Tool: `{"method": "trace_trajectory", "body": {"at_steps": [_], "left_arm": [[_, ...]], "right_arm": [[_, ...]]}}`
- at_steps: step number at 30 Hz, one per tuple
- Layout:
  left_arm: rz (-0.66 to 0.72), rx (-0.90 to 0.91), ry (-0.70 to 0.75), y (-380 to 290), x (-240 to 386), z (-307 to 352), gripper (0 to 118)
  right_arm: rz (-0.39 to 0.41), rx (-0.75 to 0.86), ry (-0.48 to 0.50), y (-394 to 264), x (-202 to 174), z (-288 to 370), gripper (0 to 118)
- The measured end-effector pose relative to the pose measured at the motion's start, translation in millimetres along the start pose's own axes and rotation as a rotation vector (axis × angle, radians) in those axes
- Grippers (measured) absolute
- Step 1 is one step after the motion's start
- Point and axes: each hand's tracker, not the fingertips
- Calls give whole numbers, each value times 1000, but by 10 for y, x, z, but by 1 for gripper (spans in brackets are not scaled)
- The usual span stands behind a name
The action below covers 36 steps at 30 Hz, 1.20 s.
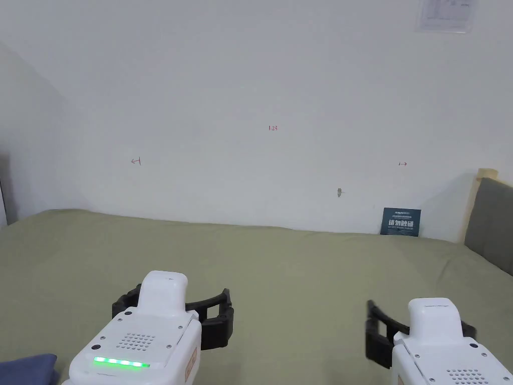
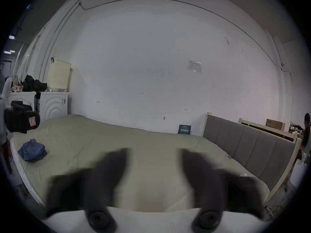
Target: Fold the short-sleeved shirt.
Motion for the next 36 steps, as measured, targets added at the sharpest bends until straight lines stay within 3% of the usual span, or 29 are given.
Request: {"method": "trace_trajectory", "body": {"at_steps": [1, 25, 32, 36], "left_arm": [[-10, 22, 6, 0, 12, 12, 107], [-39, 50, 28, -27, 232, 48, 107], [-47, 67, 40, 110, 256, 62, 107], [-20, 69, 38, 161, 218, 87, 107]], "right_arm": [[-10, -21, -4, -19, 8, -49, 118], [18, 37, 31, 16, -15, -39, 118], [-110, 76, 188, 237, 101, -4, 118], [-155, 85, 154, 343, 157, 5, 118]]}}
